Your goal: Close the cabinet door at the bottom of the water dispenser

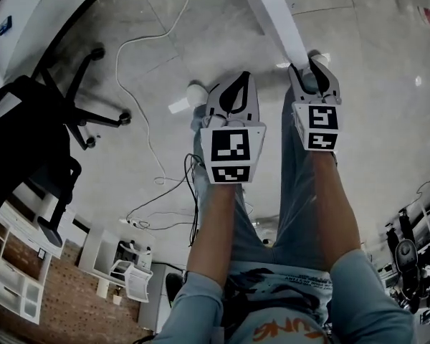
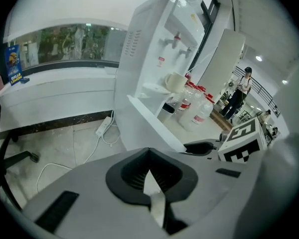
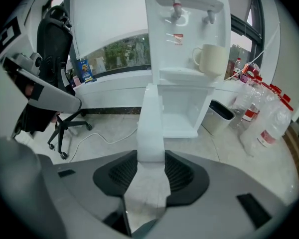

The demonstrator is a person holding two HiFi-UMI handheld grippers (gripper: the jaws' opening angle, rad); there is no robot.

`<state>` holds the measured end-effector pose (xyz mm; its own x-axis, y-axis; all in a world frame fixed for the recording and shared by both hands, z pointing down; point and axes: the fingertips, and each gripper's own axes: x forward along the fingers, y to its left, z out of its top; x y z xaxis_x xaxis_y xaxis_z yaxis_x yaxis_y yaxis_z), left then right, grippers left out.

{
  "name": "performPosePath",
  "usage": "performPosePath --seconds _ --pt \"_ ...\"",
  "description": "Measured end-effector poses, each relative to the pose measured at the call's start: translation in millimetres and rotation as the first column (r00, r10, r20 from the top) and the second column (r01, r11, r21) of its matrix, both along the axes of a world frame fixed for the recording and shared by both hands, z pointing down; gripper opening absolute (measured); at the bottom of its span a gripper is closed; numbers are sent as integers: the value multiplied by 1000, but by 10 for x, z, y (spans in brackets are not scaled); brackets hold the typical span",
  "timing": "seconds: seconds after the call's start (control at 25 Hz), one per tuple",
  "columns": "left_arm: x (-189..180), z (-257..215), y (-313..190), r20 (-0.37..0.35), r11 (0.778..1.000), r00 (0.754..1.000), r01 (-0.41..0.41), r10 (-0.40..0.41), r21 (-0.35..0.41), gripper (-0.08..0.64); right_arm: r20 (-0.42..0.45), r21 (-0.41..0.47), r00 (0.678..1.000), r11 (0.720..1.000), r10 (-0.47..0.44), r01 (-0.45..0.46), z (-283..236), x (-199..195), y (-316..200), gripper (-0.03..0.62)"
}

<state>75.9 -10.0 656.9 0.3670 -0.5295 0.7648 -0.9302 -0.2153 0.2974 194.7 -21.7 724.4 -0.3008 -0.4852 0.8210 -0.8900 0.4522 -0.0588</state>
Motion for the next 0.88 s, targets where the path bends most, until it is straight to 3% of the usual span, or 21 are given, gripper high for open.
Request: performPosePath --seconds 0.24,0.56,0.88 --pt "399 11 -94 -2 998 998 -67 67 -1 11 4 21 999 999 35 -35 8 355 -153 186" --pt "910 72 -177 -16 990 990 -140 140 -22 11 0 55 1000 998 11 -11 -15 727 -454 190" --pt "1264 128 -463 -11 987 987 -158 158 -8 11 -10 84 999 996 -37 38 -25 1037 -806 195"
